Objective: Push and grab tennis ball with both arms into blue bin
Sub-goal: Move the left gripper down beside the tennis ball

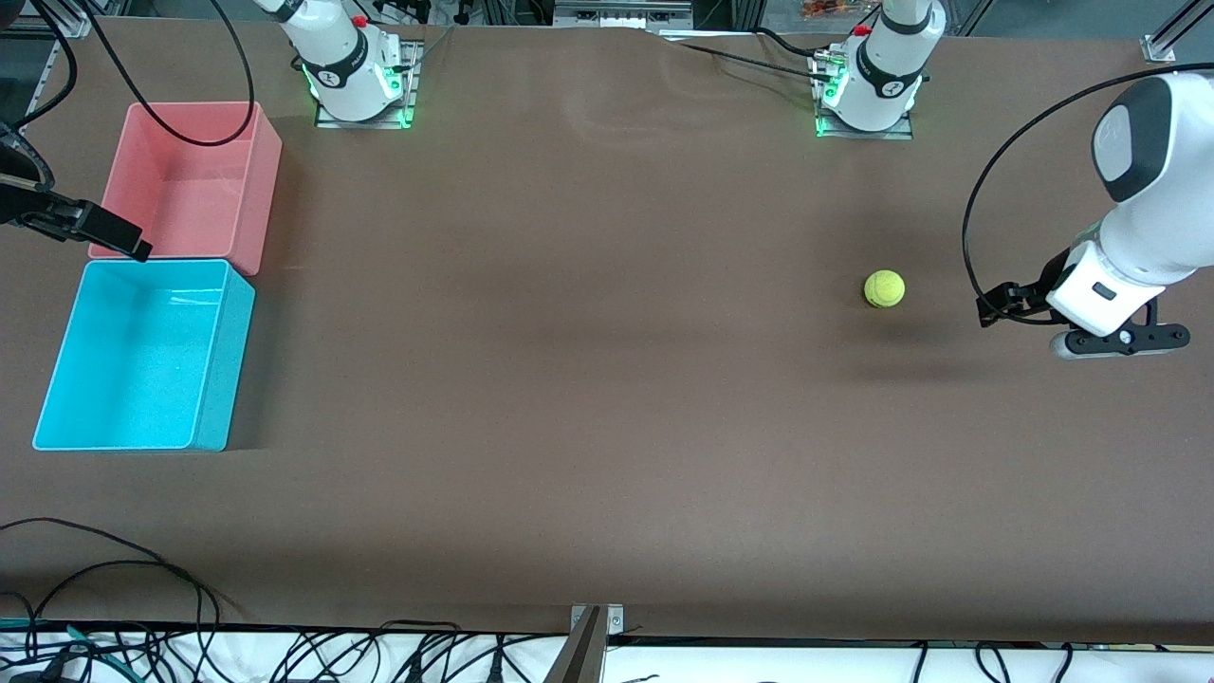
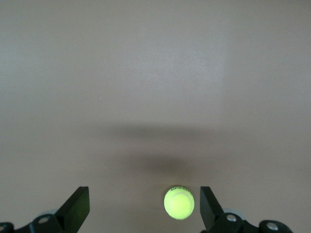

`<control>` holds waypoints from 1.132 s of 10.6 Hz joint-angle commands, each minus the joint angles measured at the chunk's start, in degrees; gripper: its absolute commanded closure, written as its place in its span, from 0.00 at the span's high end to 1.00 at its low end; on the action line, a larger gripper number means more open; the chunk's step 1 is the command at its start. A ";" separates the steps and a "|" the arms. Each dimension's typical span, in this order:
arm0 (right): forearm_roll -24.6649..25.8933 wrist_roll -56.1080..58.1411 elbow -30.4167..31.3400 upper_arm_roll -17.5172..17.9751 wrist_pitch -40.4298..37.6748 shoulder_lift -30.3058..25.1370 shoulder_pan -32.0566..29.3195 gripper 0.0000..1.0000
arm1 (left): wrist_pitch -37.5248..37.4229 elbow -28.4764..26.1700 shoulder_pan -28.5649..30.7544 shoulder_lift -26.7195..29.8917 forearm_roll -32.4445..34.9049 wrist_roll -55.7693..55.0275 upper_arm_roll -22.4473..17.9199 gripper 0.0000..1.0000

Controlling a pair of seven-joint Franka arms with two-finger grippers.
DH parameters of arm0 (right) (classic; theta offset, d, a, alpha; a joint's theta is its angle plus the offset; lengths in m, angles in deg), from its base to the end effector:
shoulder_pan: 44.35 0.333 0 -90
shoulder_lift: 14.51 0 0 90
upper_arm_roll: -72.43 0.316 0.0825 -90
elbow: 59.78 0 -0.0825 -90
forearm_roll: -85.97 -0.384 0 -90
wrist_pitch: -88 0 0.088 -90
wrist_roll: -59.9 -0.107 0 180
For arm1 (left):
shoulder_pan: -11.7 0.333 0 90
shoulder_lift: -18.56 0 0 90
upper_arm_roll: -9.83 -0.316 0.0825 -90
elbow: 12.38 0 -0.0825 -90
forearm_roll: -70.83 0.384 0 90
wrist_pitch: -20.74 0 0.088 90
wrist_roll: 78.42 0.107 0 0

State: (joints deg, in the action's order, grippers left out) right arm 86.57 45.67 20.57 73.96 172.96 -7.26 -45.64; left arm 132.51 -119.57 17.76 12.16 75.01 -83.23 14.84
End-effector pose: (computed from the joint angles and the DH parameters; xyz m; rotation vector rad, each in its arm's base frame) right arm 0.5849 0.0001 0.6237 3.1046 -0.3822 -0.0700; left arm 0.5865 0.0171 0.4504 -3.0806 -0.1149 0.0452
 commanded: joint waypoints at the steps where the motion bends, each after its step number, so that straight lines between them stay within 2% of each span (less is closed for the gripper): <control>1: -1.04 0.16 0.51 0.05 0.47 -0.39 -0.38 1.00 | 6.52 -4.77 0.28 -0.80 1.27 1.03 -0.09 1.00; 4: -1.04 0.25 0.51 0.05 0.47 -0.39 -0.38 1.00 | 8.19 -6.97 0.36 -3.26 1.18 0.85 -0.09 1.00; 7: -1.04 0.25 0.51 0.05 0.39 -0.39 -0.38 1.00 | 14.52 -11.10 0.36 -3.97 0.57 1.11 0.00 1.00; 8: -1.04 0.25 0.51 0.05 0.39 -0.39 -0.38 1.00 | 14.88 -11.89 0.28 -4.24 -0.05 1.11 0.00 0.95; 9: -1.04 0.25 0.51 0.05 0.39 -0.39 -0.38 1.00 | 16.02 -12.86 0.28 -4.59 -3.53 1.20 0.00 0.91; 11: -1.04 0.43 0.51 0.05 0.39 -0.39 -0.38 1.00 | 18.83 -14.97 0.19 -4.94 -4.80 4.26 0.00 0.84; 12: -1.04 0.43 0.51 0.05 0.39 -0.39 -0.38 1.00 | 18.93 -15.06 0.19 -4.94 -4.54 8.37 0.00 0.66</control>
State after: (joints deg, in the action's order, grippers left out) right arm 86.54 45.67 20.57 73.96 172.98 -7.25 -45.64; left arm 149.48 -133.09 17.78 6.90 71.81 -81.74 14.76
